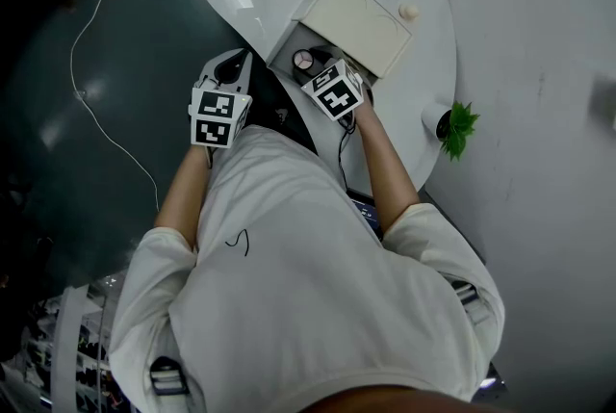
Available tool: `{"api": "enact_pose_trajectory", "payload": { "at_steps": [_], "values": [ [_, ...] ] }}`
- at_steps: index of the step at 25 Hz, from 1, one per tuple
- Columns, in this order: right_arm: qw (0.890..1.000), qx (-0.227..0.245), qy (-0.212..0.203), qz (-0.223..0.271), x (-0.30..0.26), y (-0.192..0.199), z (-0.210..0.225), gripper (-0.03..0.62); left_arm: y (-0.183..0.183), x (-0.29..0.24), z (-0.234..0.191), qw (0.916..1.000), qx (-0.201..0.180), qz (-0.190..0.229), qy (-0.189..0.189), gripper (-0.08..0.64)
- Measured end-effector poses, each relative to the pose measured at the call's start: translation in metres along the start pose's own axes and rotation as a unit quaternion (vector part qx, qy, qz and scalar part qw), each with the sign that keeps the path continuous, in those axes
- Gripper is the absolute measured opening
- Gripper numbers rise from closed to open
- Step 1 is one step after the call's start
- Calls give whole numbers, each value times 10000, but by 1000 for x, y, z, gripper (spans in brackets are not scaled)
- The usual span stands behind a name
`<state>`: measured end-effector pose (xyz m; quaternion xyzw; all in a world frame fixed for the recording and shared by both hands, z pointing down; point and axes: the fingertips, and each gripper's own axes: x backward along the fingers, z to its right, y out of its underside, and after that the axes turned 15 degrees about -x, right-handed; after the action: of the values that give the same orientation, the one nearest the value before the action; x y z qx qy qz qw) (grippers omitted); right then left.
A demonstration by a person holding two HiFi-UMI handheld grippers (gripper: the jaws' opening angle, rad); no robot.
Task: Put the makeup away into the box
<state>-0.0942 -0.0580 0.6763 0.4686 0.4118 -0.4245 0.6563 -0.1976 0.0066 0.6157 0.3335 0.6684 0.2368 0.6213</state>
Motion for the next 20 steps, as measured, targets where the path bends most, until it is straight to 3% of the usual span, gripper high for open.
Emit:
{"api": "enact_pose_trajectory", "payload": {
  "at_steps": [3, 8, 10, 12, 15, 20],
  "values": [
    [9997, -108, 44, 191, 7, -5, 0, 247, -8, -1, 1, 9999, -92, 11, 69, 20],
    [9965, -530, 204, 608, 28, -13, 2, 241, -30, -4, 8, 9986, -386, 54, 356, 20],
    [9912, -905, 401, 884, 40, -13, 8, 201, -42, -10, 15, 9965, -587, 109, 586, 20],
    [9842, -1231, 655, 1092, 52, -9, 16, 118, -52, -15, 25, 9936, -755, 138, 834, 20],
    [9688, -1748, 1084, 1386, 69, 2, 32, -2, -62, -26, 43, 9881, -988, 117, 1176, 20],
    [9244, -2829, 1664, 1943, 96, 30, 43, -2, -73, -37, 76, 9689, -1549, 36, 1931, 20]
  ]
}}
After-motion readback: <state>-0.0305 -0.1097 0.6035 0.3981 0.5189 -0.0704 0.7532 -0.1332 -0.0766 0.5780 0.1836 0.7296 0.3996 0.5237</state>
